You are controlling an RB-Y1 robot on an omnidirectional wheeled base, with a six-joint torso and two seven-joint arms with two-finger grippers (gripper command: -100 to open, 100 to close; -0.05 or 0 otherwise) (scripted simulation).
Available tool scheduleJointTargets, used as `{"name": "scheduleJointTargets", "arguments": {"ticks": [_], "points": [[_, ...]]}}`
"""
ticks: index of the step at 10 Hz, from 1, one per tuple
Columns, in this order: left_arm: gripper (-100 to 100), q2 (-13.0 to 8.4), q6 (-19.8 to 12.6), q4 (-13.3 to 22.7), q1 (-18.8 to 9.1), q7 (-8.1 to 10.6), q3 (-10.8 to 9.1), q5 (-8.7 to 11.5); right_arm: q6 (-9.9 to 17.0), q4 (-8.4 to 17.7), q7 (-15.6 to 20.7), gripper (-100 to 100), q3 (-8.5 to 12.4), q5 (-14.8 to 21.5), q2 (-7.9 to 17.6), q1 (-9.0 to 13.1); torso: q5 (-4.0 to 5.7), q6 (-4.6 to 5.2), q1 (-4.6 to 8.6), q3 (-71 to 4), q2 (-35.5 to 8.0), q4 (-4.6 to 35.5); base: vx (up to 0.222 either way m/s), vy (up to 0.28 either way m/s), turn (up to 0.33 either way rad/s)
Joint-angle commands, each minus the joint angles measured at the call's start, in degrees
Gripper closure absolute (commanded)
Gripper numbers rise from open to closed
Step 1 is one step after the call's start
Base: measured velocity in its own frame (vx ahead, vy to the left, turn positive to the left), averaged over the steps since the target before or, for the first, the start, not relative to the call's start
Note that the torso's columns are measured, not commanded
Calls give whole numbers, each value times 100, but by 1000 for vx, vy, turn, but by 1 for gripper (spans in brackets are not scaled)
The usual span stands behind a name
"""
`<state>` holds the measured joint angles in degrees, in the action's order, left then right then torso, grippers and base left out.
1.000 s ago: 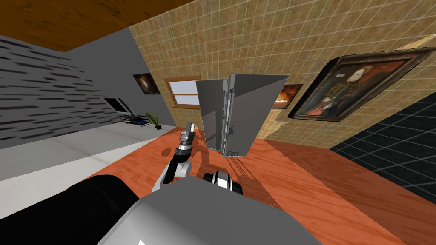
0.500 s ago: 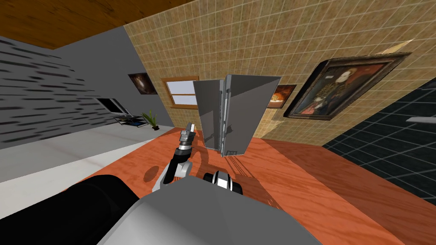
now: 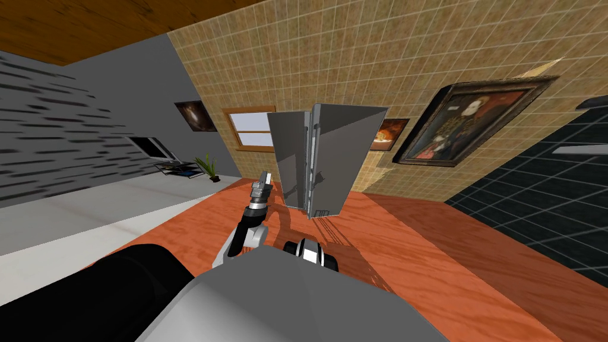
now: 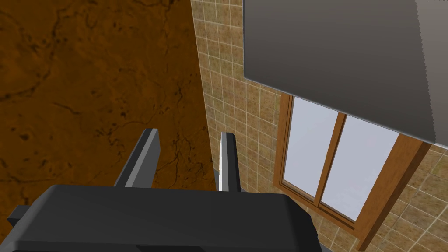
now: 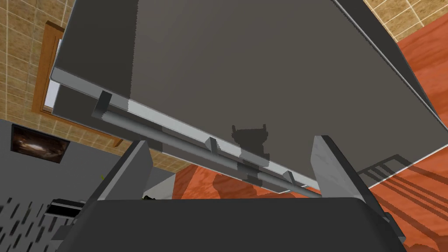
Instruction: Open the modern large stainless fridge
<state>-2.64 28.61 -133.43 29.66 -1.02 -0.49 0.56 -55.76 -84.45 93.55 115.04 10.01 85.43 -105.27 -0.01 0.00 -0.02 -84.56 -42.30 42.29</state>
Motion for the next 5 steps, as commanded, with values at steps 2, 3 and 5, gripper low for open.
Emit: {"name": "scheduleJointTargets", "arguments": {"ticks": [2, 3, 5], "points": [[0, 0, 0, 0, 0, 0, 0, 0, 31, -18, 61, -100, 348, 19, 68, -49, 1, 1, 1, 0, 1, 0, -4, -11, -10], [0, 0, 0, 0, 0, 0, 0, 0, 29, -16, 76, -100, 365, 18, 70, -49, 2, 0, 1, -1, 3, -1, 0, 0, 0], [0, 0, 0, 0, 0, 0, 0, 0, -48, -31, 94, 100, 373, -17, 95, -11, 0, 0, 0, -2, 3, -1, 8, -61, 31]]}}
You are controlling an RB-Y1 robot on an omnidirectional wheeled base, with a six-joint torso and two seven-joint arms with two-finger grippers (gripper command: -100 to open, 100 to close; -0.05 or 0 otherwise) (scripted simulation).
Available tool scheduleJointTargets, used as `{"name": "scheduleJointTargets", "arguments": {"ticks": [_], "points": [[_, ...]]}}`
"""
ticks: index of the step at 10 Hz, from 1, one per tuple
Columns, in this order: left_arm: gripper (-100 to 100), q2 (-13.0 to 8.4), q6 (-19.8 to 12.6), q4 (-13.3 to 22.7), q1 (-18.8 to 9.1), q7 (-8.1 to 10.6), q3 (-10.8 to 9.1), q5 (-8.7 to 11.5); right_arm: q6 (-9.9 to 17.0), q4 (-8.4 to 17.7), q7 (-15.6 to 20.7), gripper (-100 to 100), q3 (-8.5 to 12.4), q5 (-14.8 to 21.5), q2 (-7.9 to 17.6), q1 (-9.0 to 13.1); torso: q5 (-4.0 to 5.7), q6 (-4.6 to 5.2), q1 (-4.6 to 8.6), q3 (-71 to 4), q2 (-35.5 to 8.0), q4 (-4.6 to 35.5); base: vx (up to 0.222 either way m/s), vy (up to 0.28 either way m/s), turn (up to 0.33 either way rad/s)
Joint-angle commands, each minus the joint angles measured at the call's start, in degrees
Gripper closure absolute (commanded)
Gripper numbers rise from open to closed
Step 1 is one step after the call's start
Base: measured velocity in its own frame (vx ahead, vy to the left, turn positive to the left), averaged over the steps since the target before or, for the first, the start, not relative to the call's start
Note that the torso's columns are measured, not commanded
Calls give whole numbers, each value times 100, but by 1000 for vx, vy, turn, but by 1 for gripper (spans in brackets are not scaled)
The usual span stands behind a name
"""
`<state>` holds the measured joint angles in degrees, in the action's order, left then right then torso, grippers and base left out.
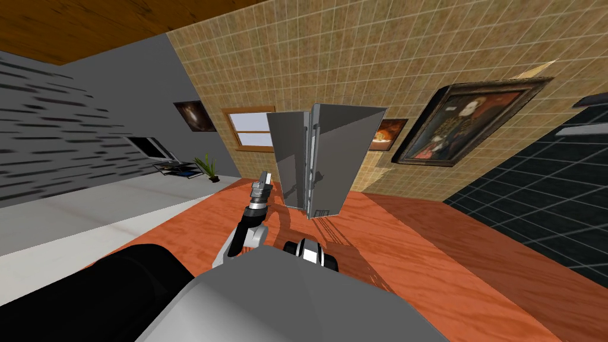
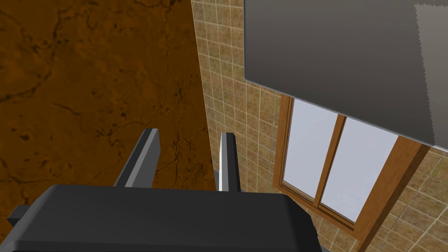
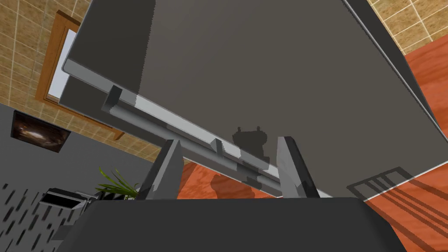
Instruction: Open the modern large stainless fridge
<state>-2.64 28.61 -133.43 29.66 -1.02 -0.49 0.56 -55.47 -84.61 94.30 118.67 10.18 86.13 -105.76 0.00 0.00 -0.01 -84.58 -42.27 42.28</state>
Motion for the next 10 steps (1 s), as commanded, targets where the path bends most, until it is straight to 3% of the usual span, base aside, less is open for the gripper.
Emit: {"name": "scheduleJointTargets", "arguments": {"ticks": [1, 10], "points": [[0, -1, 0, 0, 0, 0, -1, 0, -155, -31, 39, 100, 21, -70, 51, 77, 9, -2, 37, -3, 5, -2, 18, -220, 103], [0, -2, 0, 0, 0, 0, -2, 0, -773, -154, 194, 100, 104, -351, 257, 383, 2, -1, 5, -3, 3, -2, 12, -258, 83]]}}
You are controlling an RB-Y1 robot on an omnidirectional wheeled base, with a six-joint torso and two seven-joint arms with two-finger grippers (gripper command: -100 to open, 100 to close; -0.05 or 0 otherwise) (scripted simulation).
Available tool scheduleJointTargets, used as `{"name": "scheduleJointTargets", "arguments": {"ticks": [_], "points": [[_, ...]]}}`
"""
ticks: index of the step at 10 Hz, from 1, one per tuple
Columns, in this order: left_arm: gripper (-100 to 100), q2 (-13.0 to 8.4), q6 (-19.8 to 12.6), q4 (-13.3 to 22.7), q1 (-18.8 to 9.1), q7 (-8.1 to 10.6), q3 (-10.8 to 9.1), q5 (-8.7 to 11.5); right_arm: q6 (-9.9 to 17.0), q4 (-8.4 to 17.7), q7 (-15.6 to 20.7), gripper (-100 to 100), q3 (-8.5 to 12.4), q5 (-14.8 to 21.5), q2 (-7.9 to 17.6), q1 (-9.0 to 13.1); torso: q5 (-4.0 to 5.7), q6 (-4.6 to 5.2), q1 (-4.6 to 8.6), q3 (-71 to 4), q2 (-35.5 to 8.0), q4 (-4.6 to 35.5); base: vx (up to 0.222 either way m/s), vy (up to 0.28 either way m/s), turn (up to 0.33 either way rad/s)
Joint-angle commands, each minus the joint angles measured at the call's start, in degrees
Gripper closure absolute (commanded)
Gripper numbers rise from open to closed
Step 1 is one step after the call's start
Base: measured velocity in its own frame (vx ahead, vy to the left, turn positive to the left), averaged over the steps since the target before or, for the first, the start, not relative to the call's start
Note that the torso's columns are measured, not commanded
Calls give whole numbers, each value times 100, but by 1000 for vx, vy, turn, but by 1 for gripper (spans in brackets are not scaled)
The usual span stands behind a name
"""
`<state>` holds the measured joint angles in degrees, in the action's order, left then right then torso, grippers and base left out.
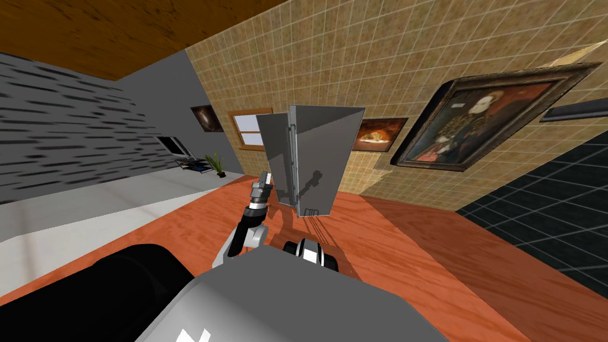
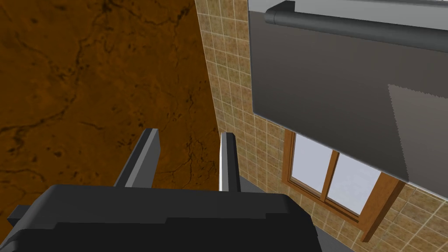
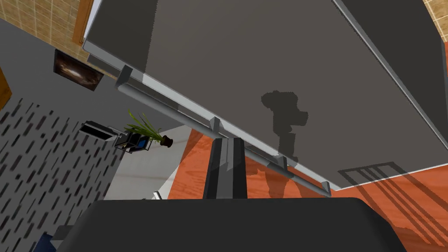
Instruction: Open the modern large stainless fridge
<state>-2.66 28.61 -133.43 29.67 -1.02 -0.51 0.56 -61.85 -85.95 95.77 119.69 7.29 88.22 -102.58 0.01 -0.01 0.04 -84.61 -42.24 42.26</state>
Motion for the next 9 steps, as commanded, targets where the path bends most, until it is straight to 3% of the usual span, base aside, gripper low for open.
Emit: {"name": "scheduleJointTargets", "arguments": {"ticks": [1, 2, 5, 6, 9], "points": [[0, 0, 0, 0, 0, 0, 0, 0, -91, 18, 15, 100, 16, -26, 45, 30, 3, 1, 7, 10, -15, 5, -18, -141, 29], [0, 1, 0, 0, 0, 0, 1, 0, -94, 28, 19, -100, -267, -24, 43, 44, -10, 4, -44, 12, -13, 7, 15, -4, 5], [0, 3, 0, -1, 0, 0, 3, 0, -74, 36, 17, -100, -560, -19, 32, 58, -14, 0, -38, -1, 3, 0, 15, 51, 5], [0, 3, 0, -1, 0, 0, 3, 0, -47, 48, 13, -100, -781, -12, 16, 79, -4, 1, -9, 2, -2, 2, 14, 65, 9], [0, 3, 0, 0, 0, 0, 3, 0, 26, 83, -3, -100, -1132, 3, -30, 136, -1, 1, 1, 4, -6, 3, 19, 81, 10]]}}
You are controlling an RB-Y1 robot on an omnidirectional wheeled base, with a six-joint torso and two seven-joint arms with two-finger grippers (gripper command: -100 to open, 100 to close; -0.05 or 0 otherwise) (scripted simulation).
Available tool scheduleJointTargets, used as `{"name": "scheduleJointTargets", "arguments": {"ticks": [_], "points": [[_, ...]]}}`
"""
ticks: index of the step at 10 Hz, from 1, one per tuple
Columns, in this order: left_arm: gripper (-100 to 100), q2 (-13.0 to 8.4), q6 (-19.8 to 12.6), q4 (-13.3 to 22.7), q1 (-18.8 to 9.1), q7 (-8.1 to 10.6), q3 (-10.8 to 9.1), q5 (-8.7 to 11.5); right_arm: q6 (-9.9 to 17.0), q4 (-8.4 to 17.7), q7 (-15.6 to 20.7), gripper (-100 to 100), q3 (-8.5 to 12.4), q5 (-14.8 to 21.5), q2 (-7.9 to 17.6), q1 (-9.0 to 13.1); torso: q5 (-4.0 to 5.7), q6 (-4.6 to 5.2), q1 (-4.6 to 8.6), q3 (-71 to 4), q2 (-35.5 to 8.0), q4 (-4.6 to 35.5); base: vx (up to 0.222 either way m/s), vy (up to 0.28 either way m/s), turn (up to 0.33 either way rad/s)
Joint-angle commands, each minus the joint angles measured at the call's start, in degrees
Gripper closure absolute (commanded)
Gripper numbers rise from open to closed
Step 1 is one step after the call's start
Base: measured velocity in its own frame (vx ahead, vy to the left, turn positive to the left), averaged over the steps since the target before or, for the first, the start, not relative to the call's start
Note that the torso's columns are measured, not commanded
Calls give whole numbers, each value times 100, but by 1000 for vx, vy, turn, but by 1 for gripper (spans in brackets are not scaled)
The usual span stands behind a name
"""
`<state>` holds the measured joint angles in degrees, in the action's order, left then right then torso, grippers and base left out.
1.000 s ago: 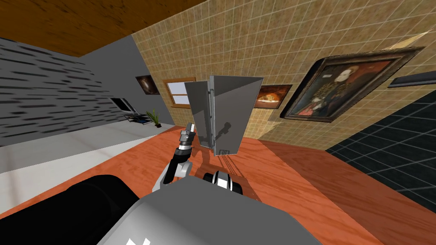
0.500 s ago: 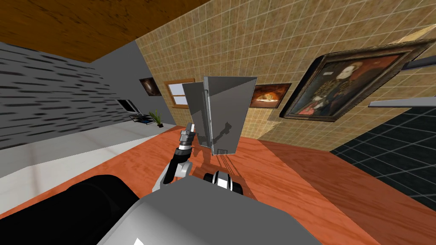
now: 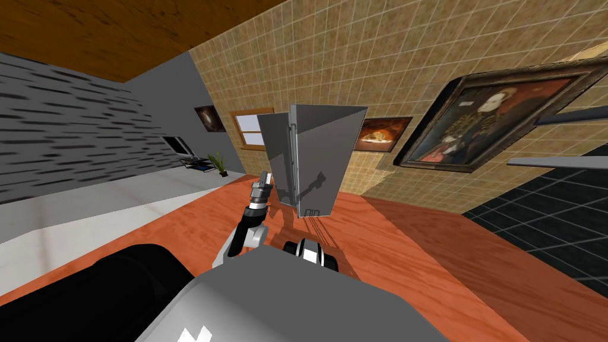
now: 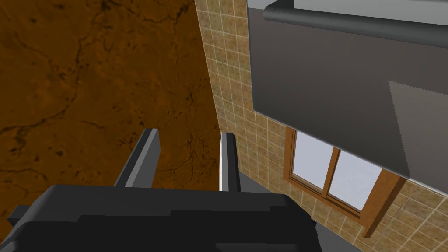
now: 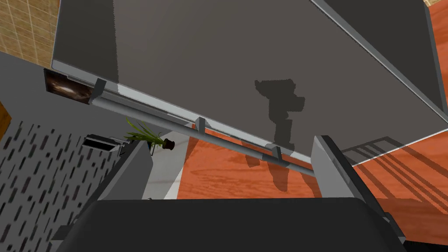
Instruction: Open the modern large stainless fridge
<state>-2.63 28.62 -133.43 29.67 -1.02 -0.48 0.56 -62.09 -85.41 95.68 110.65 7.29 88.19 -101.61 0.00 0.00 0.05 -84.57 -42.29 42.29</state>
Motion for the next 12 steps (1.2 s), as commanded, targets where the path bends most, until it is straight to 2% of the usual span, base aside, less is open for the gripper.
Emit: {"name": "scheduleJointTargets", "arguments": {"ticks": [1, 3, 6, 12], "points": [[0, 0, 0, 0, 0, 0, 0, 0, 95, 50, -6, -100, -358, 11, -56, 76, 1, 1, -2, 0, 1, 0, 34, 108, 19], [0, 1, 0, 0, 0, 0, 1, 0, 195, 103, -36, -100, -537, 31, -123, 160, -7, 0, -23, -3, 6, -1, 55, 158, 19], [0, 1, 0, 0, 0, 0, 1, 0, 367, 196, -90, -100, -663, 63, -239, 306, -6, 0, -19, 0, 1, 0, 55, 206, 20], [0, 1, 0, 0, 0, 0, 1, 0, 725, 382, -192, -100, -644, 132, -476, 603, -5, -1, -16, 0, 0, 0, 71, 198, 24]]}}
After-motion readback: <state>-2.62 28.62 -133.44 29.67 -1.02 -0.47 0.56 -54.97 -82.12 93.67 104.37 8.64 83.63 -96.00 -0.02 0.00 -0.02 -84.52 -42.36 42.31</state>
